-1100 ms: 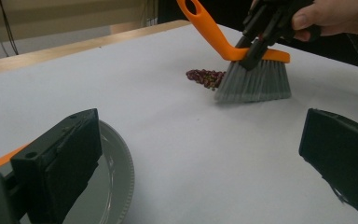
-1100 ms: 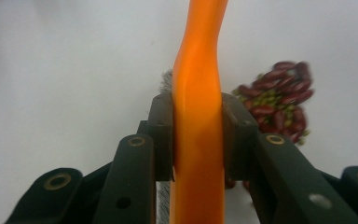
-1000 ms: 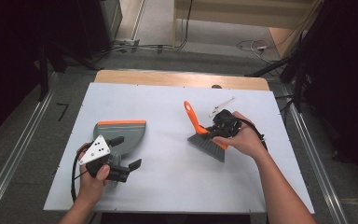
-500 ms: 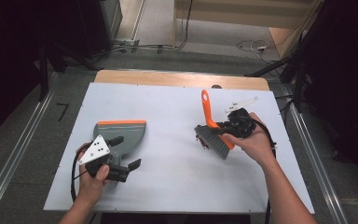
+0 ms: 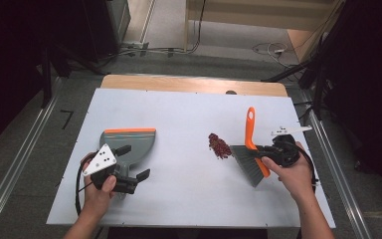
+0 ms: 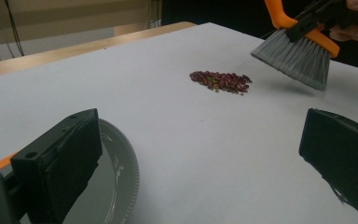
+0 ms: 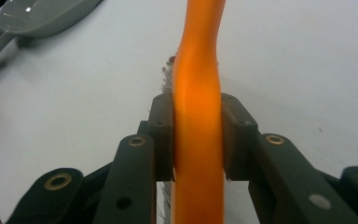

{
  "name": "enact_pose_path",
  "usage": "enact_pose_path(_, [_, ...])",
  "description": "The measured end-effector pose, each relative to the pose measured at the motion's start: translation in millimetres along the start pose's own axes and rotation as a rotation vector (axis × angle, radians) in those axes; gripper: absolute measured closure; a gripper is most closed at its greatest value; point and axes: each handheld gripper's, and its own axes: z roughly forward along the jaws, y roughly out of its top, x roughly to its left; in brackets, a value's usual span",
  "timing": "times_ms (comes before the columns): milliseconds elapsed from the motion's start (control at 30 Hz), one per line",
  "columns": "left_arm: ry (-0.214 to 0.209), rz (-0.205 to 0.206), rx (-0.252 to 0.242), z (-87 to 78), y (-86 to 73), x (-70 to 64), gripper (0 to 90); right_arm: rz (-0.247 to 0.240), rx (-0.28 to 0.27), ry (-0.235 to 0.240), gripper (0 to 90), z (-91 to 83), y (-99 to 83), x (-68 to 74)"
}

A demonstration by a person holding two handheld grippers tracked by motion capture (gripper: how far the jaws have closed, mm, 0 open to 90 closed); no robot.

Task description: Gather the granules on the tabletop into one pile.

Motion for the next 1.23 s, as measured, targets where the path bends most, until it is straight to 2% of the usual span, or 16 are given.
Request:
enact_pose_path(100, [0.003,-0.003,-0.004,-1.2,0.1,0.8,0.0,0.016,-0.006,-0.017,68.3,-8.1,-9.0,-3.7])
enact_pose_path(600, [0.018,-0.011,-0.02,-6.8,0.5,6.2,0.0,0.128,-0.035,-0.031,68.3,-33.5,-46.4,-29.2])
enact_pose_path(1000, [0.023,-0.009,-0.024,-8.0,0.5,7.5,0.0,0.168,-0.05,-0.04,68.3,-36.9,-53.0,-40.0])
enact_pose_path(1233, [0.02,-0.007,-0.023,-7.2,0.7,7.3,0.0,0.166,-0.052,-0.042,68.3,-37.0,-53.3,-41.2])
